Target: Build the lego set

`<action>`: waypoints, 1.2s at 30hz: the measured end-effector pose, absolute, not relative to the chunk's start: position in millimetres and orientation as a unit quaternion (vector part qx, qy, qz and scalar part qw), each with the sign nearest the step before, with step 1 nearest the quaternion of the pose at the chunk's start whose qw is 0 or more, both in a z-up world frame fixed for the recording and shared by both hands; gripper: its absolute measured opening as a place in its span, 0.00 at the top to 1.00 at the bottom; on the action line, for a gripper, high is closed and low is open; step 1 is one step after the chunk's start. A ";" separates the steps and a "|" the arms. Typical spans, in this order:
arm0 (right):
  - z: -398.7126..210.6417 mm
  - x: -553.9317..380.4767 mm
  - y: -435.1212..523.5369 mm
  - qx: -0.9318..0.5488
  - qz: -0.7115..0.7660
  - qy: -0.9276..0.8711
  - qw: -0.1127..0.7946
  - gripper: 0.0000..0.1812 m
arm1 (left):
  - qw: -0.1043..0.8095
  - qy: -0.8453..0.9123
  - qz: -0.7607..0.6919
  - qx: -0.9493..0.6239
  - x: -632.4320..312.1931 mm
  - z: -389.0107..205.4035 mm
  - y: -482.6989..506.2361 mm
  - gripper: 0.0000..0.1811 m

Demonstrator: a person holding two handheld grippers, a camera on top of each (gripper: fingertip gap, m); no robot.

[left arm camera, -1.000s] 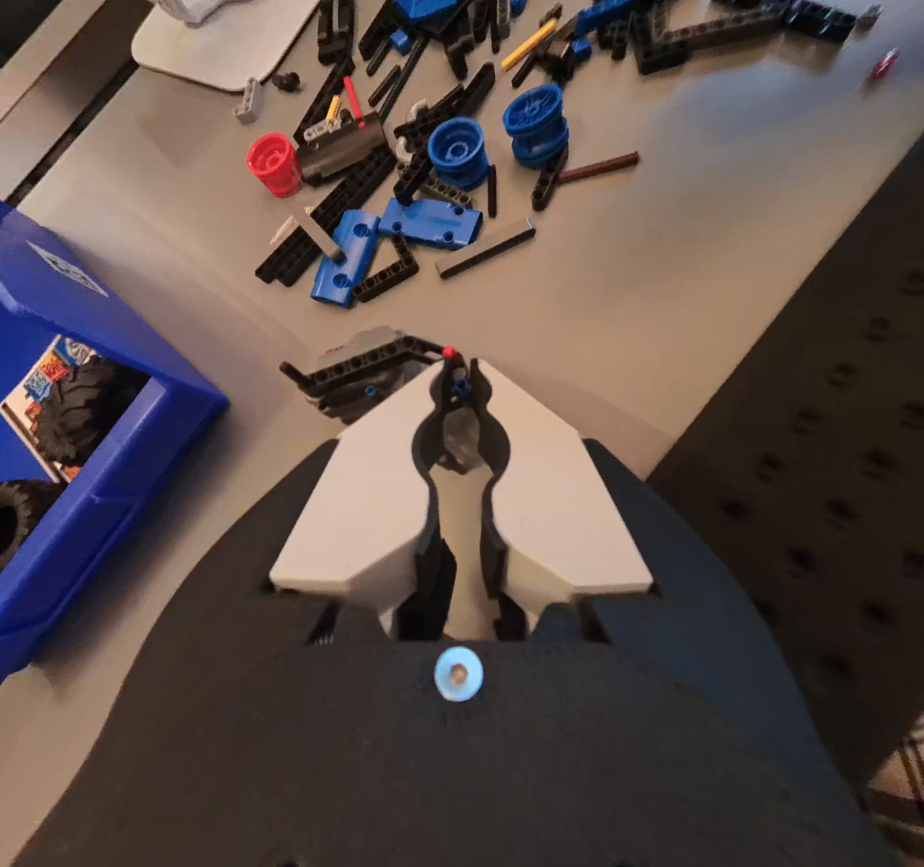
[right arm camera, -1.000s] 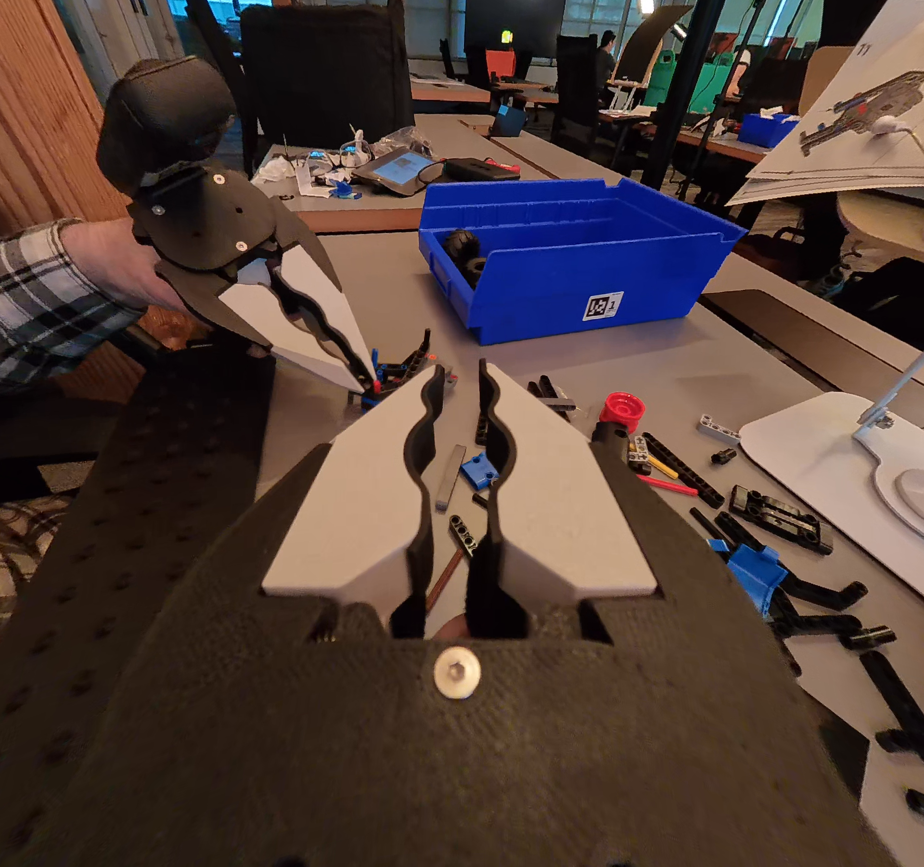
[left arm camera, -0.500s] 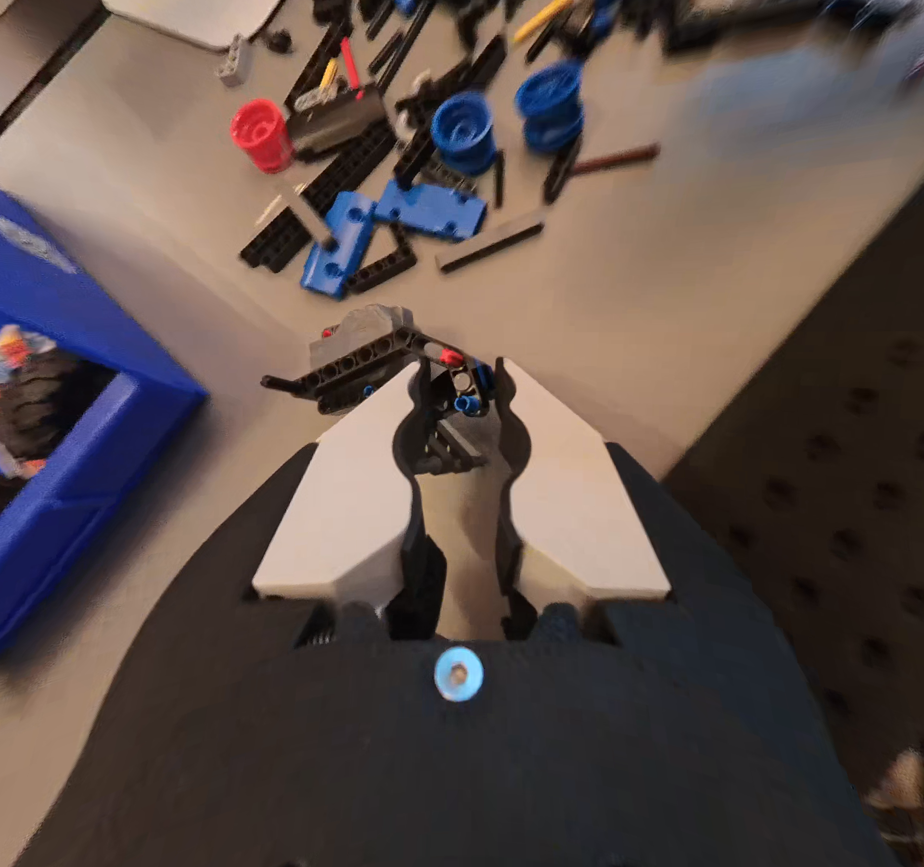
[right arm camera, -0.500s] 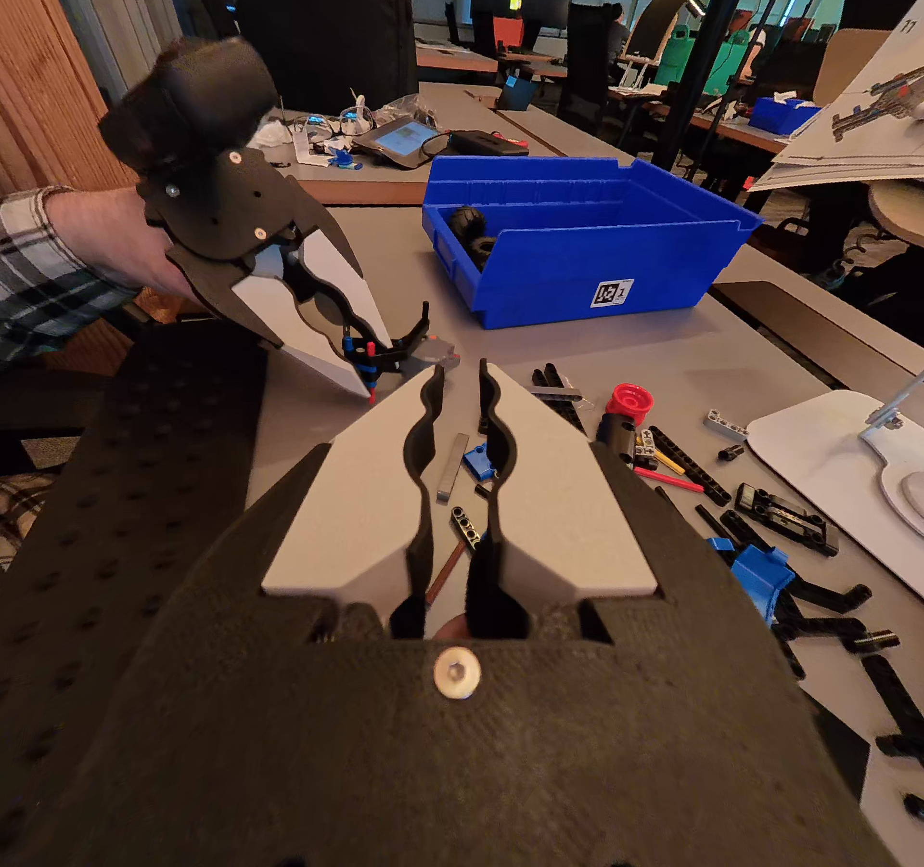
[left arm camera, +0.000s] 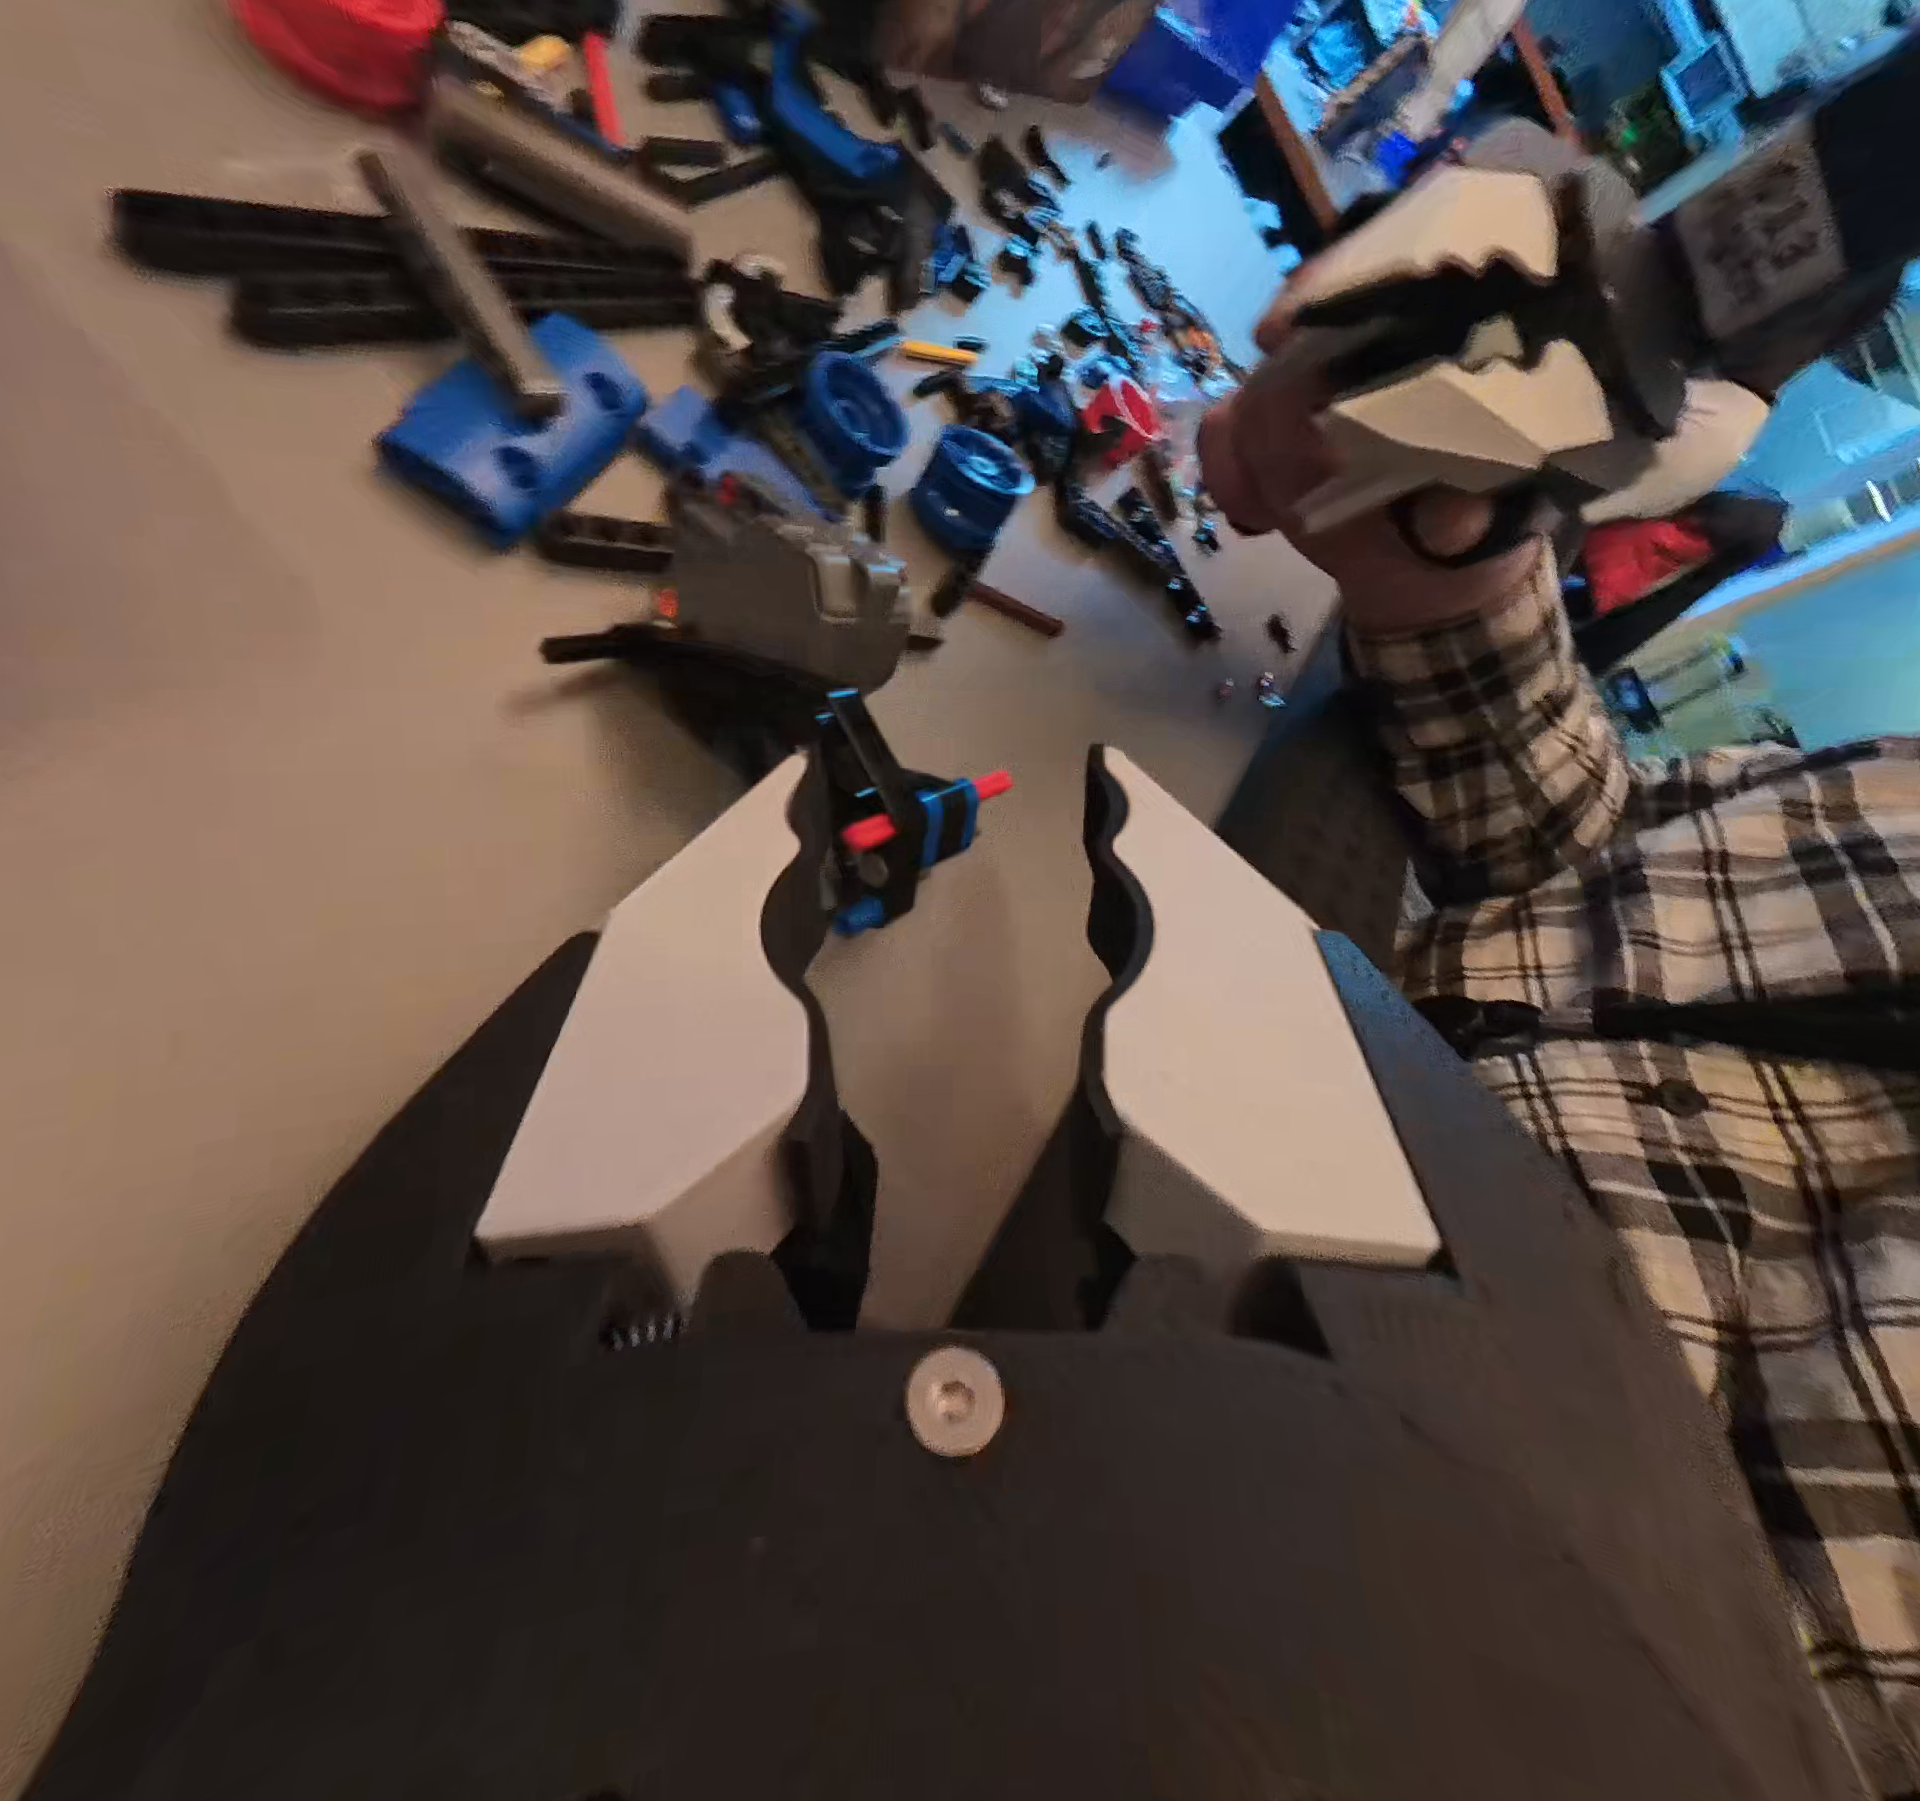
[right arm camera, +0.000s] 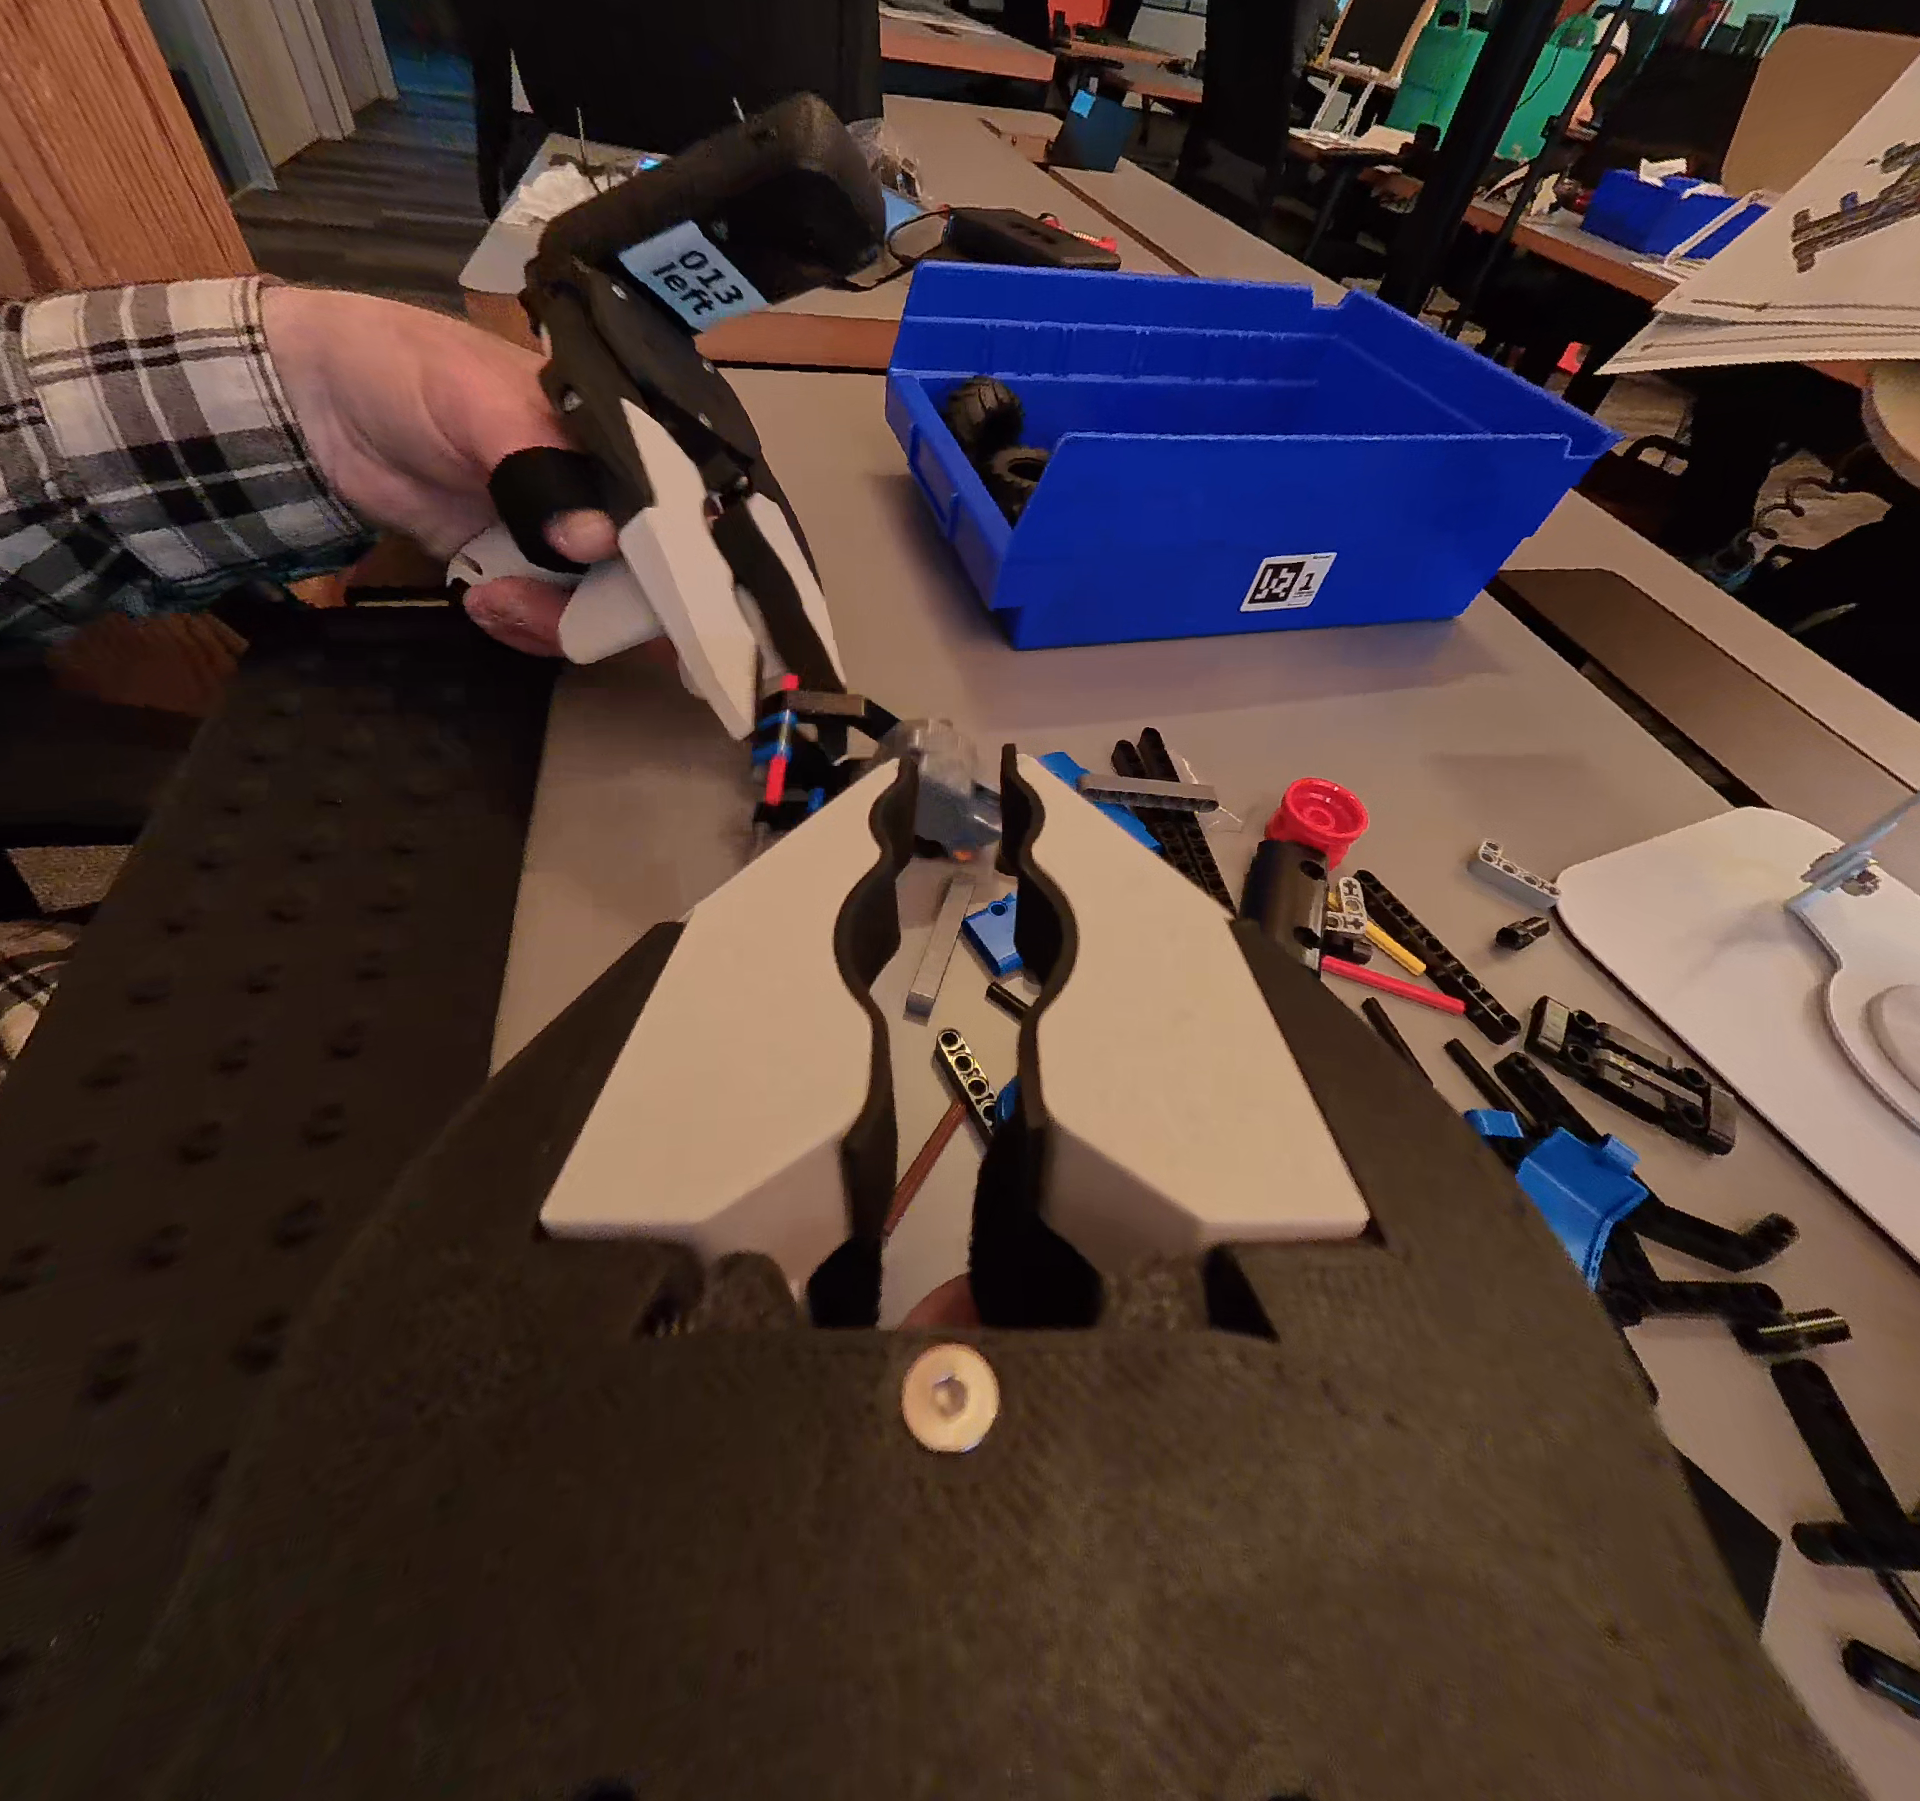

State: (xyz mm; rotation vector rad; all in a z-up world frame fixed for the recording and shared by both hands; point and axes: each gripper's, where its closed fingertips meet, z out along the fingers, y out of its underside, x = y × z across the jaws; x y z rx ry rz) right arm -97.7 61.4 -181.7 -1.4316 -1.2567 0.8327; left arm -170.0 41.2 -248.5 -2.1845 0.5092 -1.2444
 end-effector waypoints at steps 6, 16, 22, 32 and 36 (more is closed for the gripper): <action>-178.3 -95.2 61.7 -0.592 0.343 -0.520 0.511 0.92 | 0.325 0.169 -0.361 -0.858 -211.3 -258.5 58.4 0.71; -159.6 -76.7 80.3 -0.607 0.351 -0.465 0.540 0.93 | 0.384 0.347 -0.116 -0.848 -168.9 -255.9 56.4 0.55; -155.2 -74.0 80.1 -0.605 0.348 -0.462 0.547 0.93 | 0.379 0.345 -0.067 -0.856 -181.3 -267.7 67.4 0.86; -152.1 -72.5 78.7 -0.603 0.350 -0.461 0.548 0.94 | 0.388 0.508 -0.011 -0.769 -185.8 -262.0 38.4 0.86; -155.7 -73.9 78.3 -0.606 0.345 -0.467 0.544 0.94 | 0.394 0.556 -0.029 -0.732 -179.4 -262.7 22.3 0.86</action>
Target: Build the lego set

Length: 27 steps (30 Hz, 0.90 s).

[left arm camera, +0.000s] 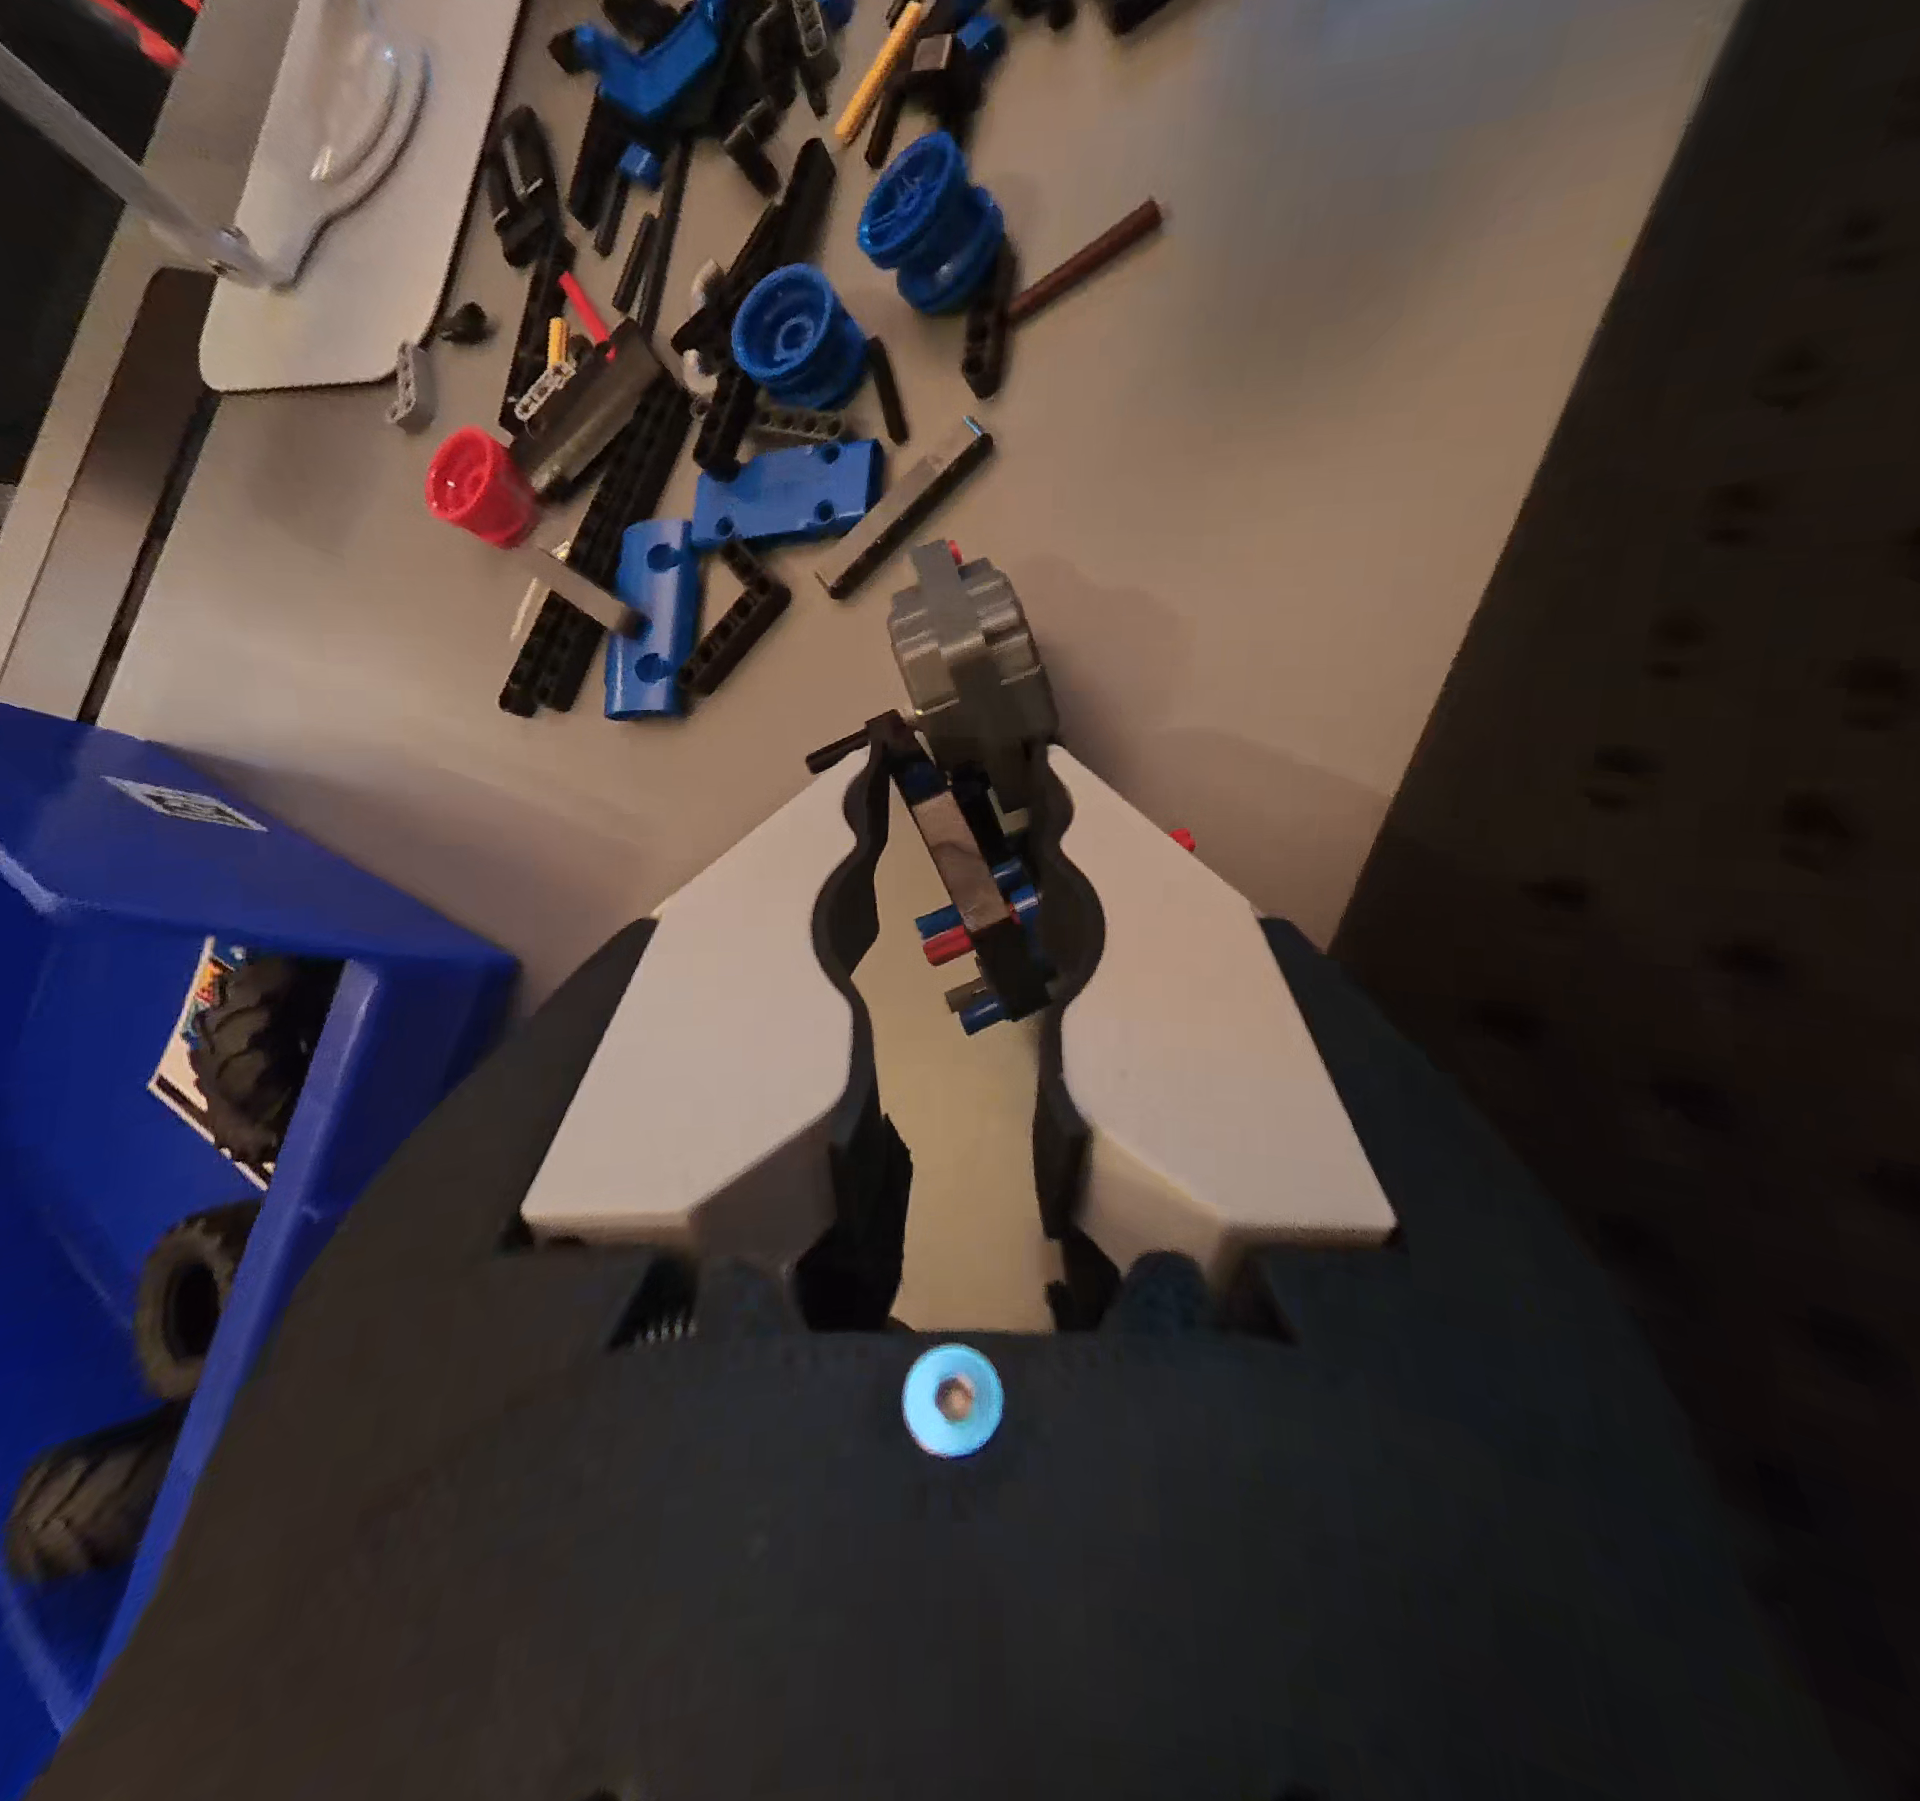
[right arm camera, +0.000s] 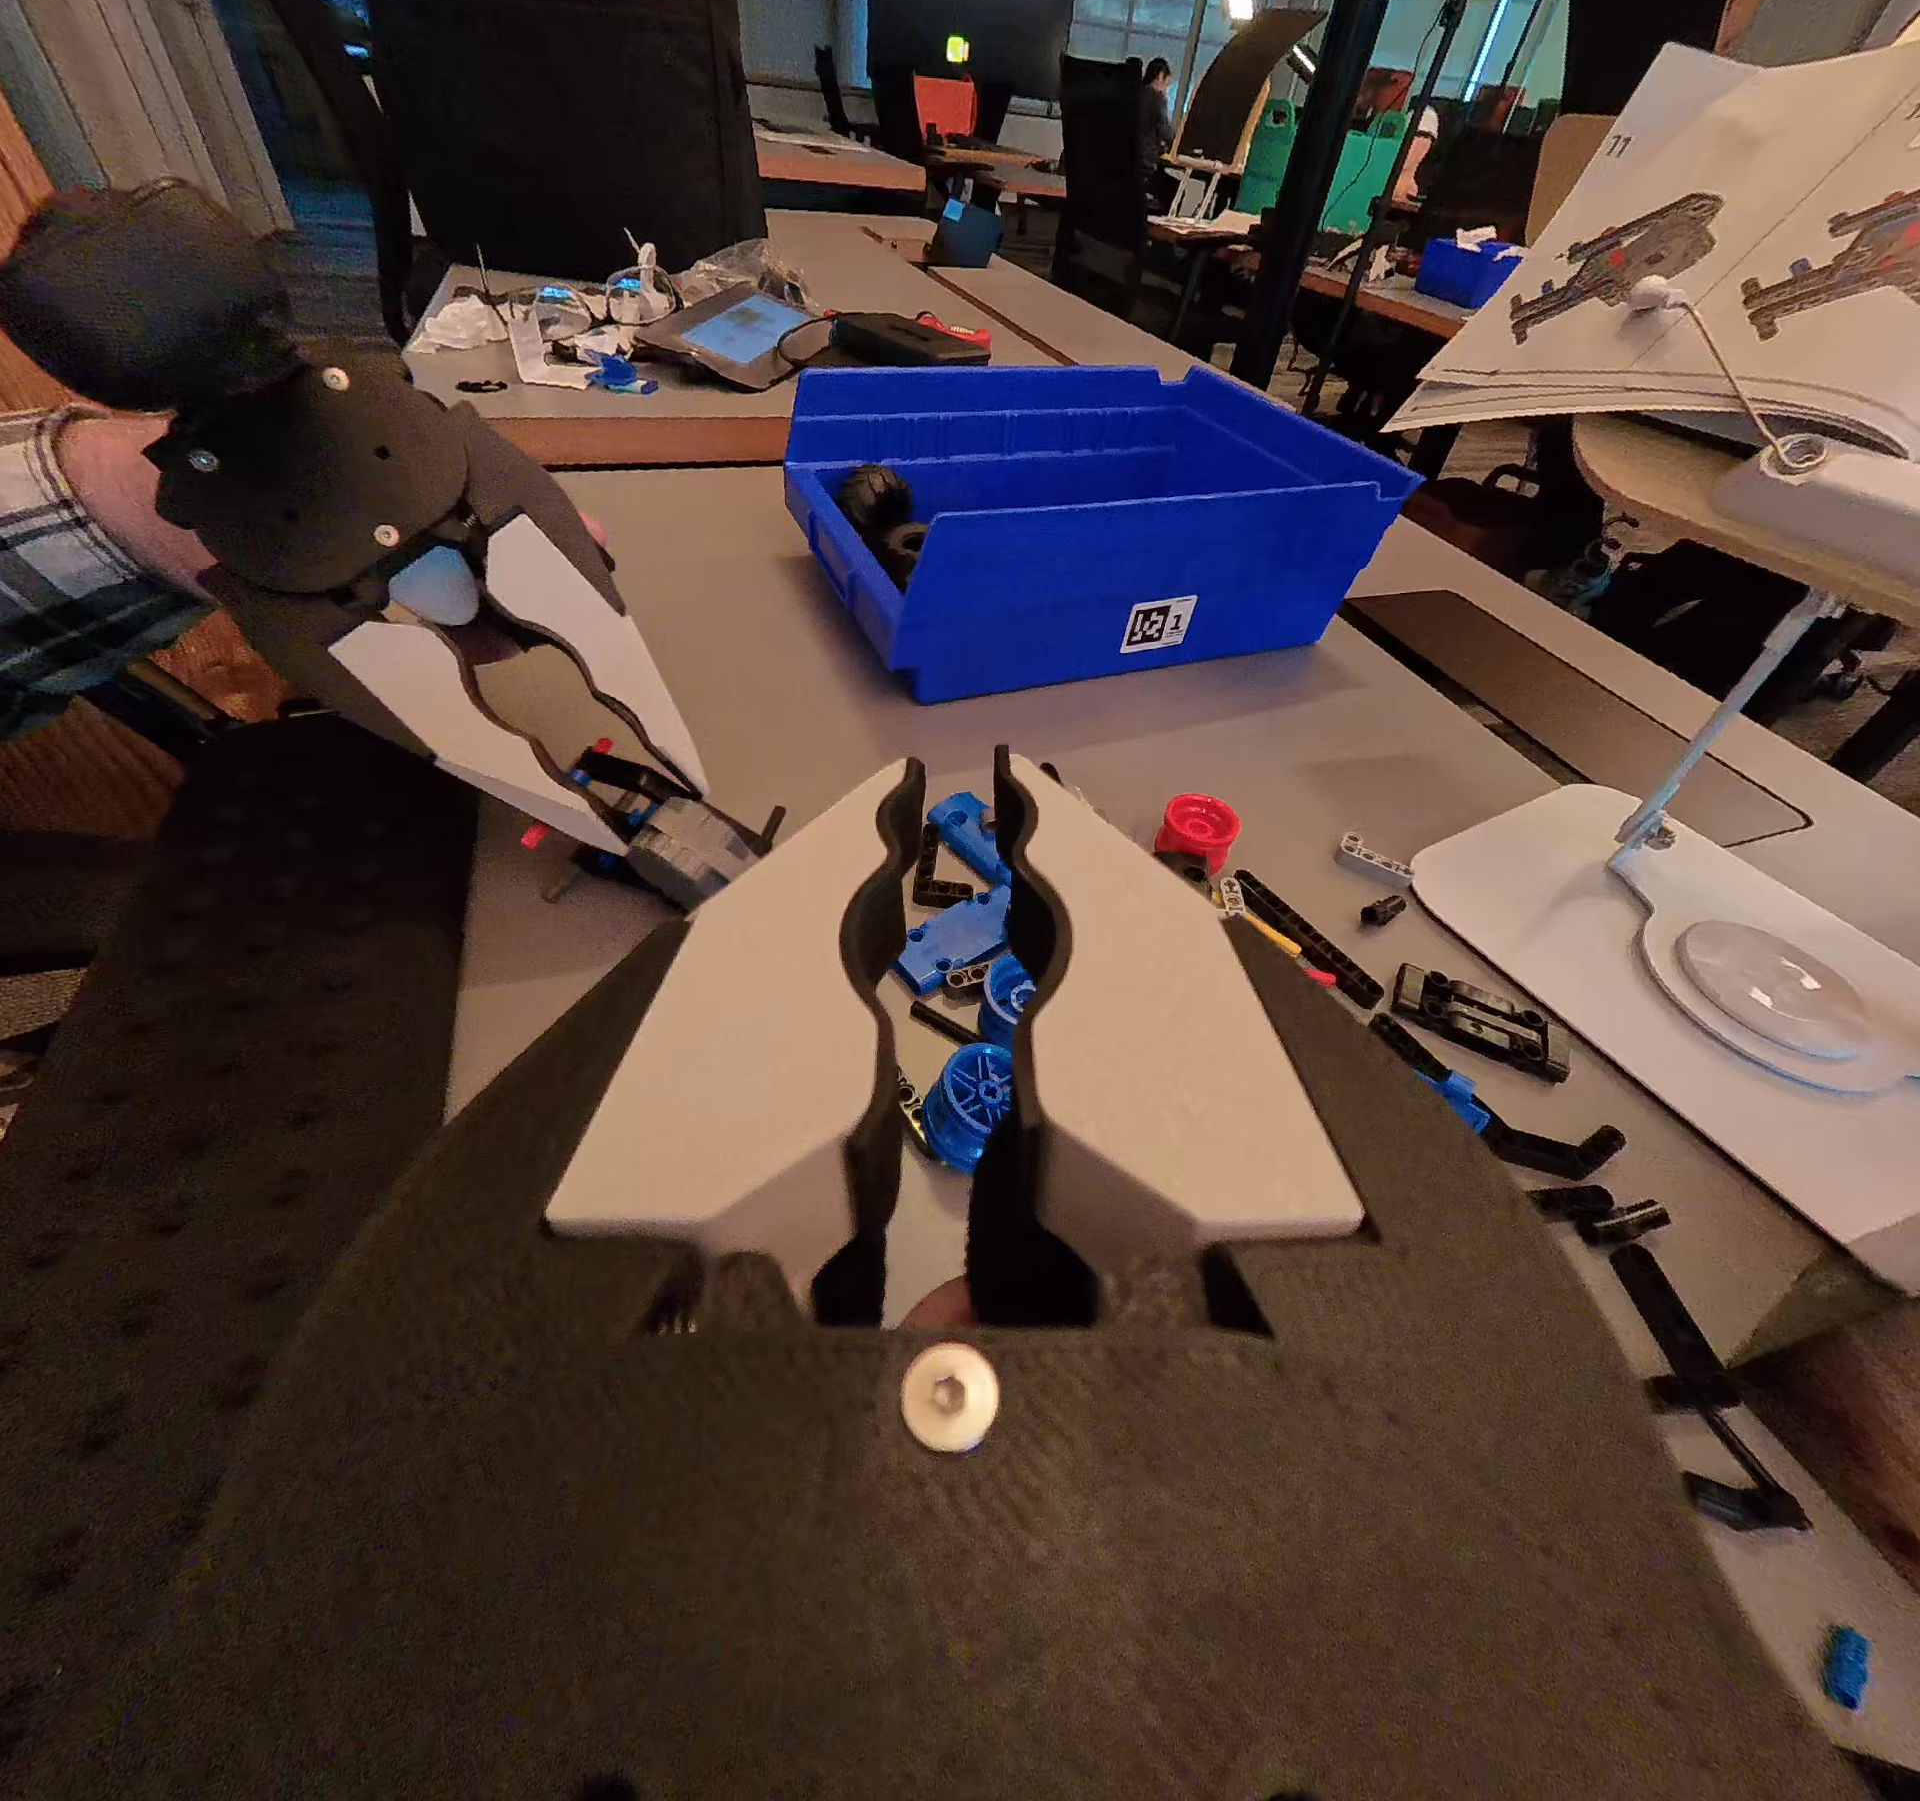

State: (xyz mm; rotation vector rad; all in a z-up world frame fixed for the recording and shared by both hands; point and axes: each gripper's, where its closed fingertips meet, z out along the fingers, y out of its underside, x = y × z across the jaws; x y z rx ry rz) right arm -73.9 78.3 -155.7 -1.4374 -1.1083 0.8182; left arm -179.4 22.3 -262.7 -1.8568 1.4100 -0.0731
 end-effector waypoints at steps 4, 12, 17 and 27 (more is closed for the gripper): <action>-156.5 -74.3 77.7 -0.606 0.344 -0.469 0.543 0.94 | 0.361 0.520 -0.053 -0.772 -195.7 -263.9 23.2 0.71; -159.1 -75.4 76.9 -0.607 0.346 -0.473 0.536 0.93 | 0.284 0.496 -0.071 -0.818 -183.5 -281.0 22.1 0.78; -159.3 -74.9 77.0 -0.607 0.351 -0.471 0.534 0.93 | 0.327 0.568 0.030 -0.755 -178.0 -271.0 22.2 0.82; -169.2 -89.6 50.8 -0.573 0.371 -0.530 0.503 0.88 | 0.468 0.624 0.087 -0.620 -143.8 -219.8 16.0 0.82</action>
